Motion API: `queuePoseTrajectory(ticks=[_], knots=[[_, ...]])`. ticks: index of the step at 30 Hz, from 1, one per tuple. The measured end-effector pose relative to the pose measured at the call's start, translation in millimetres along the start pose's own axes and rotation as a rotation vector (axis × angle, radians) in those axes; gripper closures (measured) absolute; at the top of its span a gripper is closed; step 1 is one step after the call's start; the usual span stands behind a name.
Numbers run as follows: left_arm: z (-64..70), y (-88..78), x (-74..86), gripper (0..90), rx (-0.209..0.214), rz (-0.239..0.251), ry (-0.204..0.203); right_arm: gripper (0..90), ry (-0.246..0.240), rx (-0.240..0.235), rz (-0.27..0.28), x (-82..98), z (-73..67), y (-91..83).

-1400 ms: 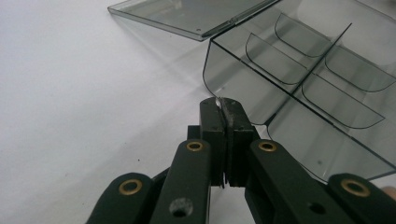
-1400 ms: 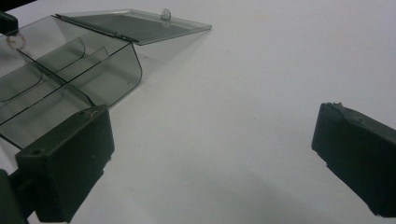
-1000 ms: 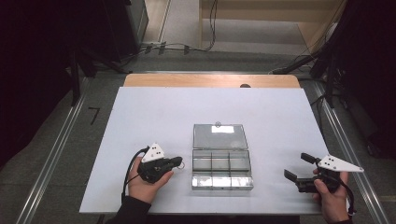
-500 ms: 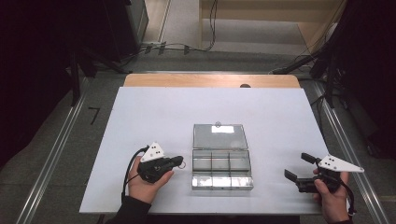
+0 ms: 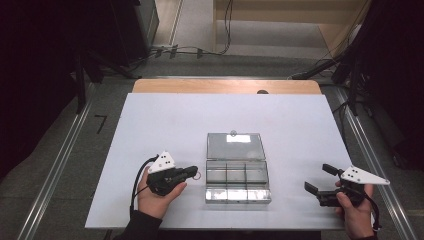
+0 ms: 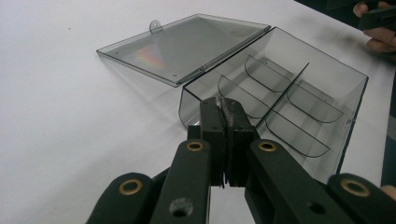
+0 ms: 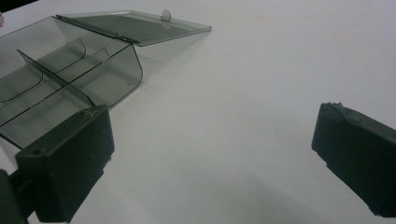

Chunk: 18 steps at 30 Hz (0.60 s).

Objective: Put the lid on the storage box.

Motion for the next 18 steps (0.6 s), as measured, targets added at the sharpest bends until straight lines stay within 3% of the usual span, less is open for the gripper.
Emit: queuePoseTrajectory(ticks=[18], knots=[[7.5,0.4,-9.5,88.1,0.019,0.023,0.004,0.0,0.005,-0.004,0.003,-0.2,-0.4,0.4]])
Point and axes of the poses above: each handheld gripper's, and its own axes: y roughly forward along the jaws, x roughly out of its underside, z roughly to its right, the point moved 8 cm from there along y, roughly forward along the jaws, and after that the axes turned 6 degrees about z, right-handed, at the moved point
